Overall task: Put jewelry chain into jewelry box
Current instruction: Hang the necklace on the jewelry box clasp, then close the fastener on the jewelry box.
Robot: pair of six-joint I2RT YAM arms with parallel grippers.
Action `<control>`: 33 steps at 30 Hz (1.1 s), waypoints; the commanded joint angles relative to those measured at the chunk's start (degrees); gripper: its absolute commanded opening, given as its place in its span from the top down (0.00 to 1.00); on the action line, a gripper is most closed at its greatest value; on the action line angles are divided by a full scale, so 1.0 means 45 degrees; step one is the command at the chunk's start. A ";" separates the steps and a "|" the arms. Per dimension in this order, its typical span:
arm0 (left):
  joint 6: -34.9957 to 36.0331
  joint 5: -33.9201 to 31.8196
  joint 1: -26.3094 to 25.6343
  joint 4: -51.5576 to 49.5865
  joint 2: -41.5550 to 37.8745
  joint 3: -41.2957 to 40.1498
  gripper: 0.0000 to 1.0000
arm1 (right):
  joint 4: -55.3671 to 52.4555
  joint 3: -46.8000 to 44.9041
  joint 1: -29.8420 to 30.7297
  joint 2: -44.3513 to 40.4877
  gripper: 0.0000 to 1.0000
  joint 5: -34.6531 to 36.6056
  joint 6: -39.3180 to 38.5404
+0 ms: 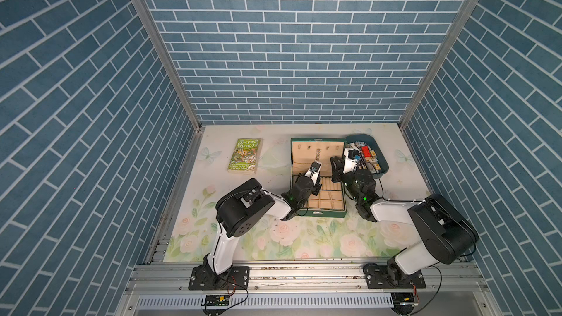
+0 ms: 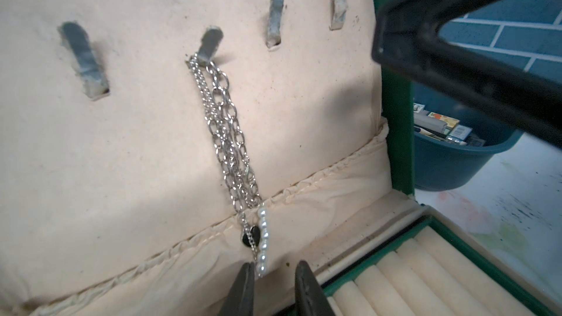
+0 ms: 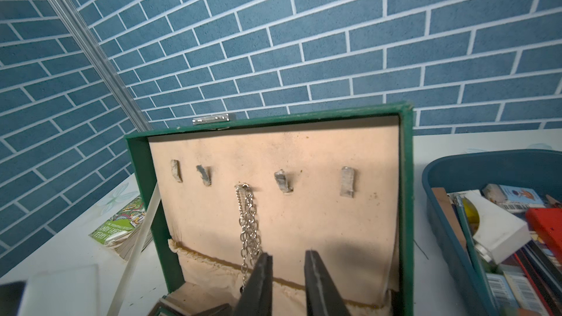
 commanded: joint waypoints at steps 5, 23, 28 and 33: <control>0.0211 0.0219 -0.0062 0.0009 -0.1053 -0.0377 0.67 | -0.0134 -0.0052 0.0036 -0.0358 0.75 0.0157 -0.0057; -0.0723 0.1172 0.0688 -0.5927 -0.6728 0.0591 0.22 | -0.1720 0.0528 0.0045 -0.1318 0.63 -0.0232 -0.0963; -0.2677 0.3167 0.2479 -1.0104 -0.5810 0.4249 0.21 | -0.2430 0.0790 0.0036 -0.1622 0.67 -0.0634 -0.1988; -0.4267 0.4900 0.4145 -1.1170 -0.4082 0.6703 0.20 | -0.2753 0.1296 0.0036 -0.1373 0.76 -0.1106 -0.3007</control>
